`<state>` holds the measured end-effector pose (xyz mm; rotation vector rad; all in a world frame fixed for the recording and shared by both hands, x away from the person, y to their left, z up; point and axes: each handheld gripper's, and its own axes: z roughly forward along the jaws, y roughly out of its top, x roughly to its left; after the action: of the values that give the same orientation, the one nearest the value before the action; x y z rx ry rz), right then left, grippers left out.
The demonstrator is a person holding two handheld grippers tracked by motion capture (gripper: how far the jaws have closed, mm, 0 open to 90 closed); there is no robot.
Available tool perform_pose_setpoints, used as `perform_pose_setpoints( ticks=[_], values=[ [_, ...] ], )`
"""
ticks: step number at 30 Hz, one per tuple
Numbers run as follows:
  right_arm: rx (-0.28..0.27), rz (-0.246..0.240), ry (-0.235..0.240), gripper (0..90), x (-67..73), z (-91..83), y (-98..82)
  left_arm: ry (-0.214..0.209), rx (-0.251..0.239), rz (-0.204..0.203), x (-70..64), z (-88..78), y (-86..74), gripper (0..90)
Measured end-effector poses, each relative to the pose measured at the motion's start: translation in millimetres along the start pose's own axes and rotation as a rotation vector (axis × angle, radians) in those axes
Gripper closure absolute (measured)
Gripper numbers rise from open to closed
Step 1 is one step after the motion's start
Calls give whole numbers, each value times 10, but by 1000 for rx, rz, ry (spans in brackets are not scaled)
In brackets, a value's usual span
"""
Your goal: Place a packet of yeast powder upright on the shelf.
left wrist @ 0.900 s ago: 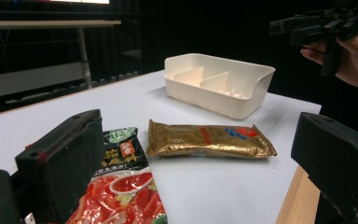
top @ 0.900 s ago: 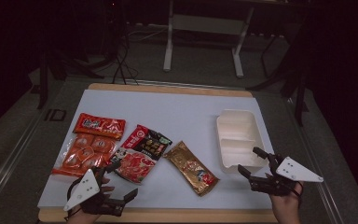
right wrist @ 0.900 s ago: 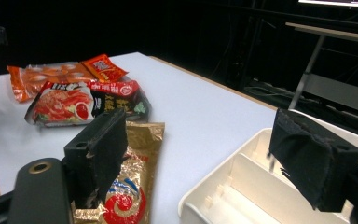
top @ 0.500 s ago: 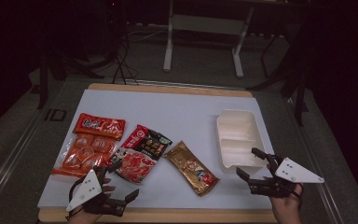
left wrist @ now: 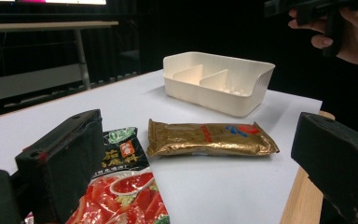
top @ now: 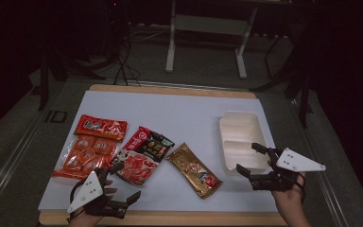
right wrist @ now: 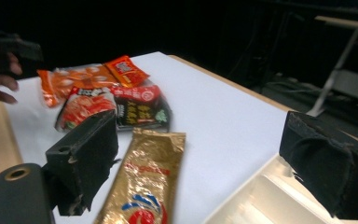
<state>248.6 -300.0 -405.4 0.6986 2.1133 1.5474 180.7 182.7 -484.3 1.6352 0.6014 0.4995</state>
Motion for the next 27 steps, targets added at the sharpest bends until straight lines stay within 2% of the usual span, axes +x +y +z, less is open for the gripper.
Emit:
perform_pose_setpoints(
  ticks=[2,4,9,10,12,13,15,19,20,22,27],
  values=[
    [20,4,28,106,-36,62,56,-2,-1,-2,-3,4,2,34],
    [37,10,31,105,-59,134,109,-9,0,-10,-8,13,-3,33],
    [86,-36,50,105,-81,291,224,-21,10,-10,-22,29,-14,34],
    [93,-45,44,147,-72,317,249,-22,11,-7,-24,30,-14,33],
    [102,-51,48,155,-74,371,293,-28,13,-7,-31,27,-11,33],
    [105,-51,55,211,-75,408,319,-28,12,-10,-31,27,-10,33],
    [123,-66,71,259,-87,483,354,-29,10,-12,-31,33,0,33],
    [160,-65,126,292,-108,662,389,-38,8,-14,-33,47,8,34],
    [160,-65,126,292,-108,662,389,-40,10,-13,-38,51,5,34],
    [193,-79,165,317,-107,811,404,-42,14,-13,-40,50,4,33],
    [280,-109,222,340,-86,1113,401,-36,5,-16,-31,30,9,33]
  ],
)
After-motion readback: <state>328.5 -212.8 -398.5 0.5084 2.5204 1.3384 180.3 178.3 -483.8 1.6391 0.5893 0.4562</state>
